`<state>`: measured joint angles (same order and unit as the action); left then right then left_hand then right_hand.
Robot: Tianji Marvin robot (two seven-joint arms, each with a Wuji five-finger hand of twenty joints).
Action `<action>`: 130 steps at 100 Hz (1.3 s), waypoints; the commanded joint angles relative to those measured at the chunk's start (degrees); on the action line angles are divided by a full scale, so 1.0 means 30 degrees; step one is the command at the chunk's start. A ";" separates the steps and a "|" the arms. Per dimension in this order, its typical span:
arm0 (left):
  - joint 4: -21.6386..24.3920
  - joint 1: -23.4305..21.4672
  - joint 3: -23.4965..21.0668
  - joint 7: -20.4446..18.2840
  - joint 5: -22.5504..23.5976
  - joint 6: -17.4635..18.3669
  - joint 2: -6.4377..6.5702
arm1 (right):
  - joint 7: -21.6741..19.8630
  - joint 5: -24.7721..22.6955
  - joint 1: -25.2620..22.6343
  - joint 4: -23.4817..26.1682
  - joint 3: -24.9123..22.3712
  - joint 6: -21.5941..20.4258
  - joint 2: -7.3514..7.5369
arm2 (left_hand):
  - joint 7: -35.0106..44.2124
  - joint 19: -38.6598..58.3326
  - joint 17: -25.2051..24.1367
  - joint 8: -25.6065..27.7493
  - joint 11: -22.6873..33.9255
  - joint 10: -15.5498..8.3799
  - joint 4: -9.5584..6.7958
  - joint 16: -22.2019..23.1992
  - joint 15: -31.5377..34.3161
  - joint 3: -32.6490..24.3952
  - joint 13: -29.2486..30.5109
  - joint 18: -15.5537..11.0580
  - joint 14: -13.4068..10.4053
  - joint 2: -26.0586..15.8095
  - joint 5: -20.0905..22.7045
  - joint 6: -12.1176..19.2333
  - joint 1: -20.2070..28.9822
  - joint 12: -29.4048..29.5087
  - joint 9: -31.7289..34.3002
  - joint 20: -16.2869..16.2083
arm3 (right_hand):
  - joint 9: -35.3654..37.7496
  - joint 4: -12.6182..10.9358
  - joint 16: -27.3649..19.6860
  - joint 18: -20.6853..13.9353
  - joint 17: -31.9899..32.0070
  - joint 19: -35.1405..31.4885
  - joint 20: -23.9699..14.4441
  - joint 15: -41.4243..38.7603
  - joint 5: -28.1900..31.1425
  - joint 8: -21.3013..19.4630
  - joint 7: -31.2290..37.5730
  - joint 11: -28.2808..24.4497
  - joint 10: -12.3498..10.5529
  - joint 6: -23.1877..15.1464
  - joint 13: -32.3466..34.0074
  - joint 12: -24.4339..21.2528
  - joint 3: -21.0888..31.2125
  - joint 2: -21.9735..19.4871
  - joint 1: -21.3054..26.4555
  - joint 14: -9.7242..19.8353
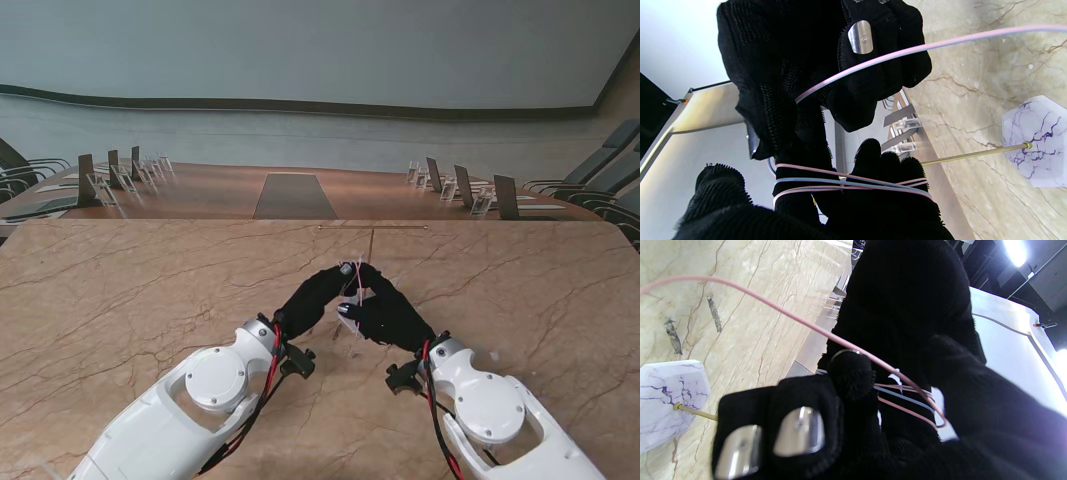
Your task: Take the wired earphone off the rack, coil the cable and place them on the table
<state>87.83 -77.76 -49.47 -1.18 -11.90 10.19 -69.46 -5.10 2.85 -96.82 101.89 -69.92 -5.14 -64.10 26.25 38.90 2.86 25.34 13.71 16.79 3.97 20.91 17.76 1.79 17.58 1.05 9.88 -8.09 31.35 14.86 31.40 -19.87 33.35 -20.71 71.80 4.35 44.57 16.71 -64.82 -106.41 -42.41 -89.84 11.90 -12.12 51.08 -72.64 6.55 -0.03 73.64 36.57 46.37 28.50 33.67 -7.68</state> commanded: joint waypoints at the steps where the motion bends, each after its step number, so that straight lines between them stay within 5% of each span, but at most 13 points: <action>1: -0.0009 -0.0010 0.0307 -0.0125 0.0155 -0.0203 -0.0290 | -0.0411 -0.0027 0.0017 0.0704 0.0592 -0.0036 -0.0328 | -0.1289 -0.1322 -0.1406 -0.0522 -0.0536 -0.1585 -0.0447 -0.0319 -0.0812 -0.0004 -0.0941 0.1350 0.0645 0.0054 -0.0181 -0.1967 0.0273 0.0285 -0.1204 0.0861 | 0.1364 0.0740 0.0631 -0.4569 -0.1632 -0.4524 -0.0022 -0.2657 0.4233 -0.0868 0.6144 -0.1380 -0.0033 -0.1220 0.0342 -0.0025 0.0444 0.0946 0.0957 -0.1084; 13: -0.0022 0.0000 0.0321 -0.0066 0.0185 -0.0219 -0.0309 | -0.0409 0.0010 0.0077 0.0738 0.0669 0.0140 -0.0339 | -0.1299 -0.1692 -0.1687 -0.0535 -0.0454 -0.1947 -0.0460 -0.0397 -0.1051 -0.0022 -0.1276 0.1002 0.0228 0.0110 -0.0328 -0.2130 0.0286 0.0237 -0.1611 0.1054 | 0.1870 0.0418 0.0763 -0.4445 -0.1649 -0.4524 -0.0321 -0.2869 0.5108 -0.2011 0.8804 -0.1503 -0.0059 -0.3037 0.0332 -0.0029 0.1037 0.1438 0.1374 -0.1171; 24: -0.0021 -0.0017 0.0295 0.0083 0.0329 -0.0224 -0.0325 | -0.0612 -0.0112 0.0104 0.0748 0.0677 0.0287 -0.0282 | -0.1333 -0.1996 -0.1778 -0.0569 -0.0378 -0.2046 -0.0461 -0.0442 -0.1213 -0.0013 -0.1466 0.0960 0.0078 0.0166 -0.0483 -0.2154 0.0254 0.0226 -0.1869 0.1222 | 0.2316 -0.0055 0.0921 -0.4363 -0.1671 -0.4524 -0.0722 -0.3019 0.5553 -0.3034 0.9013 -0.1456 -0.0078 -0.3400 0.0325 -0.0024 0.2346 0.1942 0.0623 -0.1221; 45: -0.0047 -0.0147 0.0037 0.0122 0.0600 -0.0171 -0.0252 | -0.0684 -0.0573 -0.0045 0.0678 0.0342 0.0194 -0.0217 | -0.1387 -0.2212 -0.1741 -0.0625 -0.0311 -0.2060 -0.0469 -0.0434 -0.1281 0.0005 -0.1485 0.0956 0.0118 0.0215 -0.0670 -0.2476 0.0164 0.0239 -0.1912 0.1347 | 0.2504 -0.1955 0.1046 -0.4335 -0.1684 -0.4524 -0.1026 -0.3169 0.6449 -0.6249 0.8842 -0.1517 0.0196 -0.5266 0.0326 0.0183 0.7474 0.3742 -0.1679 -0.1226; 67: -0.0011 -0.0327 -0.0210 0.0158 0.0830 -0.0184 -0.0183 | -0.0645 -0.0810 -0.0284 0.0656 -0.0465 -0.0154 -0.0196 | -0.2126 -0.2248 -0.1718 -0.1142 -0.0294 -0.2146 -0.0514 -0.0446 -0.1343 -0.0036 -0.1539 0.0864 -0.0027 0.0313 -0.1856 -0.4676 0.0132 0.0261 -0.2000 0.1365 | 0.2510 -0.3501 0.1029 -0.4272 -0.1671 -0.4524 -0.0916 -0.3208 0.8289 -0.9300 0.7196 -0.1538 0.0688 -0.6700 0.0326 0.0410 0.9158 0.3709 -0.2425 -0.1237; 101: 0.0216 -0.0645 -0.0492 0.0264 0.1248 -0.0413 -0.0086 | 0.0960 -0.1412 -0.0190 0.0432 -0.1014 0.0103 -0.0551 | -0.2358 -0.2645 -0.1680 -0.2085 -0.0274 -0.2181 -0.0582 -0.0615 -0.1487 -0.0150 -0.2081 0.0523 -0.0088 0.0401 -0.2403 -0.8239 0.0383 0.0378 -0.2578 0.1560 | 0.2977 -0.4043 0.1090 -0.4030 -0.1678 -0.4524 -0.1233 -0.3399 0.9632 -1.0402 0.6411 -0.1545 0.0967 -0.6927 0.0313 0.0447 1.0240 0.4161 -0.2699 -0.1430; 123: 0.0506 -0.0931 -0.0709 0.0226 0.1549 -0.0800 0.0015 | 0.1878 -0.1393 0.0202 0.0210 -0.0963 0.0257 -0.0801 | -0.2476 -0.3007 -0.1634 -0.2567 -0.0355 -0.1550 -0.0568 -0.0783 -0.1416 -0.0184 -0.2472 0.0348 0.0103 0.0339 -0.1876 -0.9119 0.0721 0.0686 -0.2888 0.1740 | 0.2982 -0.4109 0.1124 -0.3913 -0.1660 -0.4524 -0.1342 -0.3436 0.9704 -1.0635 0.6283 -0.1543 0.1049 -0.6829 0.0307 0.0452 1.0288 0.4156 -0.2676 -0.1483; 130: 0.0536 -0.0970 -0.0734 0.0261 0.1591 -0.0902 0.0012 | 0.2095 -0.1554 0.0278 0.0212 -0.0918 0.0211 -0.0839 | -0.2566 -0.3486 -0.1588 -0.2745 -0.0352 -0.1941 -0.0554 -0.0902 -0.1400 -0.0143 -0.2761 0.0207 -0.0046 0.0325 -0.1823 -0.9189 0.0896 0.0822 -0.3050 0.1981 | 0.3053 -0.4144 0.1128 -0.3883 -0.1665 -0.4524 -0.1352 -0.3435 0.9769 -1.0657 0.6247 -0.1556 0.1045 -0.6815 0.0307 0.0450 1.0310 0.4216 -0.2697 -0.1485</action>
<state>89.97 -79.87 -51.43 -0.79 -7.22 8.29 -69.82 0.69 -1.56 -96.43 101.76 -72.41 -4.29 -66.21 17.78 32.78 0.13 18.26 13.11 12.31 3.97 19.14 14.15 1.68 12.09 -0.63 8.25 -8.03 25.96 -12.32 33.16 -18.90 25.96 -16.73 74.97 -5.97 46.00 16.55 -65.23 -106.48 -46.65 -91.78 39.85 -42.55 66.48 -73.11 5.44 -12.74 73.94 37.18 74.34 38.92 26.08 -7.51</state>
